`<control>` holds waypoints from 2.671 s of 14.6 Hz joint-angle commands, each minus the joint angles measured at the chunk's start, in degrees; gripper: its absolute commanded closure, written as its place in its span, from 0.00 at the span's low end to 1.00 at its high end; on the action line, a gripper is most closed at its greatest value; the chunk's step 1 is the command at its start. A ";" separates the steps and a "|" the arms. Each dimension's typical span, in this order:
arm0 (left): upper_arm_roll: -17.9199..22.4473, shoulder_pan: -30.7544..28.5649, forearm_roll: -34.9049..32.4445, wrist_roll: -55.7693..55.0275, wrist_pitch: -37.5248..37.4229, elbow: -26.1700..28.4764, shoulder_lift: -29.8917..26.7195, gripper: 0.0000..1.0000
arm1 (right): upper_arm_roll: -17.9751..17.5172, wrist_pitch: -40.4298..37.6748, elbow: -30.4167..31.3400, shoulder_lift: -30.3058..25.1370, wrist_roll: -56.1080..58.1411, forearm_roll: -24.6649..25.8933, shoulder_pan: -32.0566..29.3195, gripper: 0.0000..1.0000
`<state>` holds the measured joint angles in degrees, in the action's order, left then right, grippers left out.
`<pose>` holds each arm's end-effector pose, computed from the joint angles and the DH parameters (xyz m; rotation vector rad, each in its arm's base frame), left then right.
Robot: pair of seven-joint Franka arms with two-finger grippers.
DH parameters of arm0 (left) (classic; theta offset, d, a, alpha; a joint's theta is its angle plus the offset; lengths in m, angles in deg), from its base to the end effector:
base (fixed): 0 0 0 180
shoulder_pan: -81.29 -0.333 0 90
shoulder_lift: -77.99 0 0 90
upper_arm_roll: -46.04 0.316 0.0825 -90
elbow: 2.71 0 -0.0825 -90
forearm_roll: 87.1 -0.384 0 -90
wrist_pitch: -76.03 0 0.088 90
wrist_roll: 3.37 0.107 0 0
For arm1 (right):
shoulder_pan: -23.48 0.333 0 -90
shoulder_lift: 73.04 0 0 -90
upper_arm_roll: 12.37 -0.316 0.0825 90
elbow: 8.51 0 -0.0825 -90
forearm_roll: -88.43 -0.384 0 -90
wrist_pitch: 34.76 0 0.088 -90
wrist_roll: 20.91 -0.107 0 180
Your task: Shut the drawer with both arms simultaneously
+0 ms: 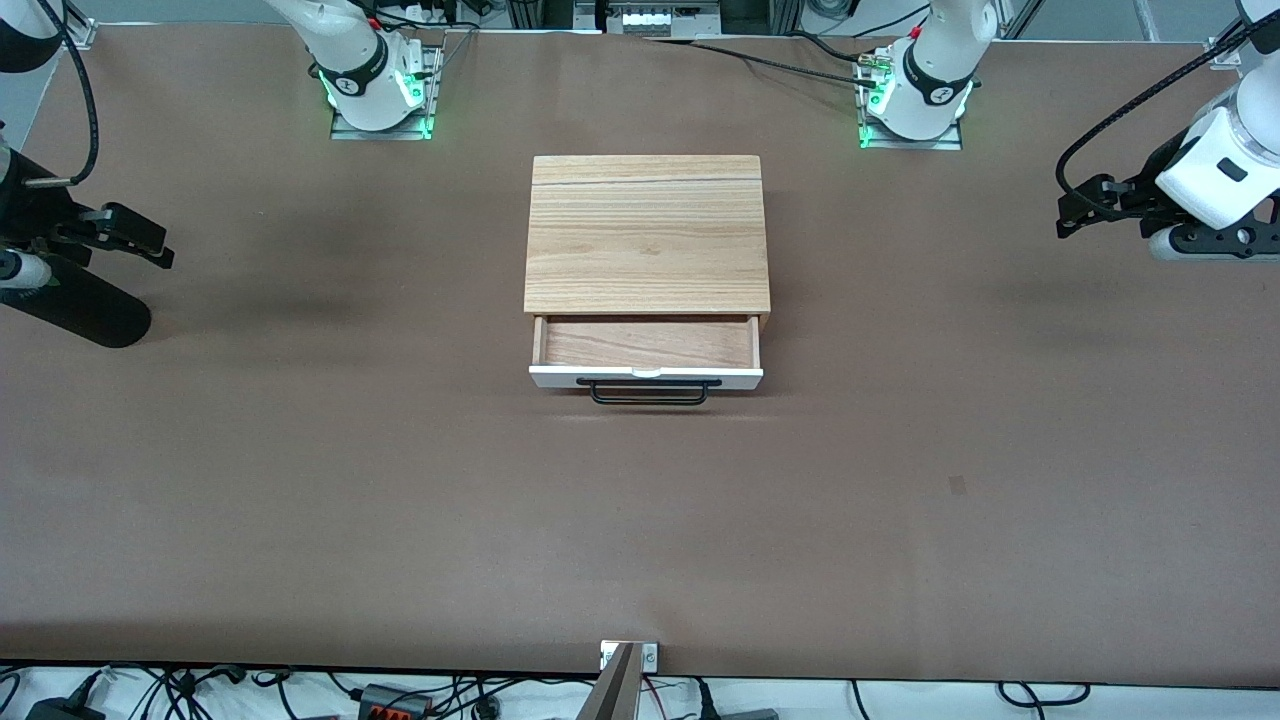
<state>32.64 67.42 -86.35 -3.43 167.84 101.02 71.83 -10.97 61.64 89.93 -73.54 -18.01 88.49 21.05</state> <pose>0.5172 -0.0024 0.5703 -3.1260 -0.0202 0.1619 0.5553 -0.0373 0.5690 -3.1405 0.0253 0.0422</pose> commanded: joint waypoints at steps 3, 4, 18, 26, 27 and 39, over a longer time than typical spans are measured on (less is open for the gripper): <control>-0.32 -0.38 -0.31 -0.29 -0.93 -0.72 0.36 0.00 | -0.08 -0.86 -0.44 -0.47 0.26 -1.11 -0.47 0.00; -0.32 -0.37 -0.31 -0.38 -0.93 -0.81 0.45 0.00 | -0.08 -0.86 -0.44 -0.47 0.17 -1.11 -0.47 0.00; -1.28 1.56 19.88 0.94 1.09 -7.40 19.86 0.00 | -0.78 -0.95 -1.41 4.70 -0.27 -1.98 0.41 0.00; -1.46 4.71 47.55 10.48 10.91 -7.93 33.48 0.00 | -0.78 1.59 -6.06 17.53 -0.62 -3.83 8.58 0.00; -1.46 5.42 51.94 14.87 12.85 -7.93 35.15 0.00 | -0.96 4.56 -6.85 19.46 -0.62 -5.23 8.93 0.00; -1.11 12.72 84.33 40.84 14.97 -10.55 50.72 0.00 | -2.10 38.16 -6.68 33.54 -0.18 -33.70 21.23 0.00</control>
<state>31.20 79.50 -3.66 36.66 182.44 94.31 121.12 -13.23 98.40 84.43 -41.00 -18.44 58.31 41.66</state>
